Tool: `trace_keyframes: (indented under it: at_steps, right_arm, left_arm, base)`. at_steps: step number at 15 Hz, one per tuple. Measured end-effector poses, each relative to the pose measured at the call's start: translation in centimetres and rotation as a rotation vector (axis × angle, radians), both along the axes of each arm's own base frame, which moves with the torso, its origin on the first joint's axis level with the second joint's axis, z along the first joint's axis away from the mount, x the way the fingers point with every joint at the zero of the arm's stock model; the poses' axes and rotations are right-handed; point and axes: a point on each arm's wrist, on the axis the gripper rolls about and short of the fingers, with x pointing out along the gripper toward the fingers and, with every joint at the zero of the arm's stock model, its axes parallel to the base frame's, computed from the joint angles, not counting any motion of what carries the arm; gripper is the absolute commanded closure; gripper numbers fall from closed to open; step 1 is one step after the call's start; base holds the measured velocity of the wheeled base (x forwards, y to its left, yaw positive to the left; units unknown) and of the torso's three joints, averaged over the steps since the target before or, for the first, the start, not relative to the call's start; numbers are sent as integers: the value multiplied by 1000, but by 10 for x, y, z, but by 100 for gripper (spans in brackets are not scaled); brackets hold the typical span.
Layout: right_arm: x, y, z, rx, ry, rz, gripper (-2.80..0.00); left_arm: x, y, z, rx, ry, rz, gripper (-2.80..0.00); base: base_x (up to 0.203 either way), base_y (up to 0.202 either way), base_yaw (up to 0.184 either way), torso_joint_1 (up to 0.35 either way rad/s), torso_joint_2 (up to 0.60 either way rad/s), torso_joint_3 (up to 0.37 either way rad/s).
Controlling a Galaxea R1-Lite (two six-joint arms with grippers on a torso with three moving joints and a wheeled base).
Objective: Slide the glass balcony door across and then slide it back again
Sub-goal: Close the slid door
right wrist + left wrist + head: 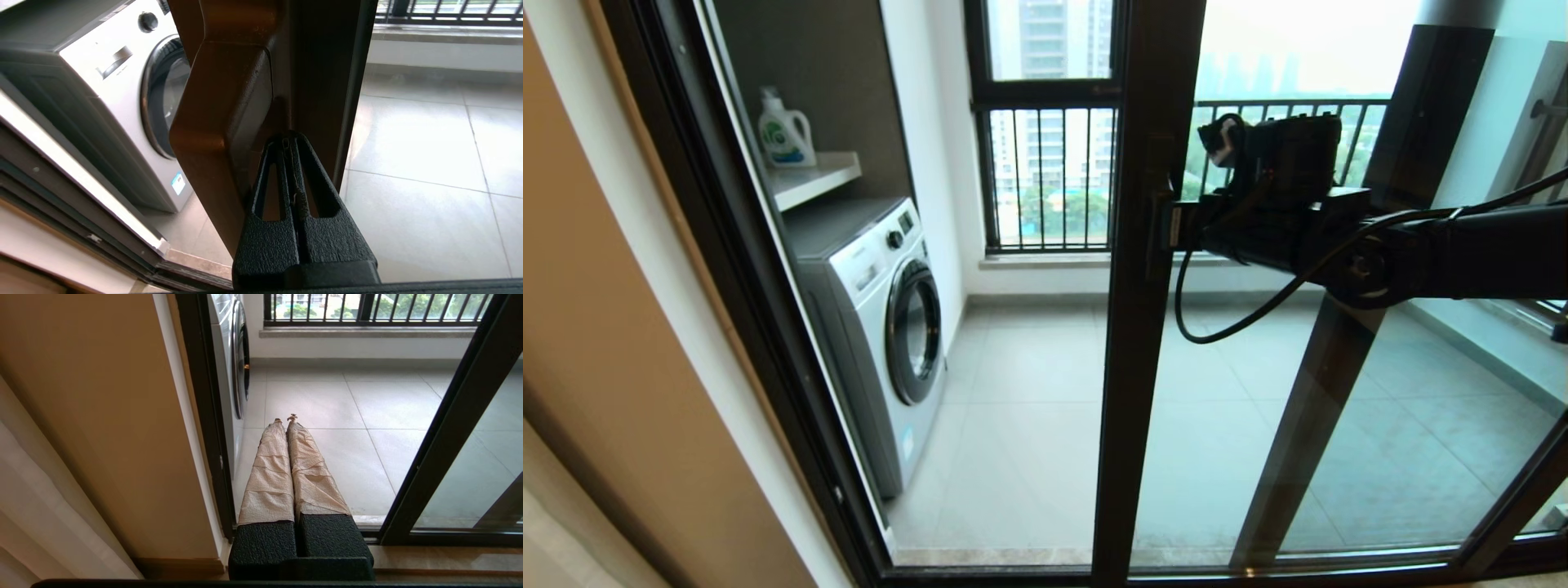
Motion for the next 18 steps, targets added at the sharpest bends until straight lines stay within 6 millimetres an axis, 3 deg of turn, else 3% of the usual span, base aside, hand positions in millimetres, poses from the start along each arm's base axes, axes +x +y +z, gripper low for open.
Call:
trace_keyframes:
  at_steps: [18]
  right_arm:
    - [-6,110,-9,22,-41,205,0]
  left_arm:
    - [0,0,0,0,0,0,0]
  base:
    - [0,0,0,0,0,0]
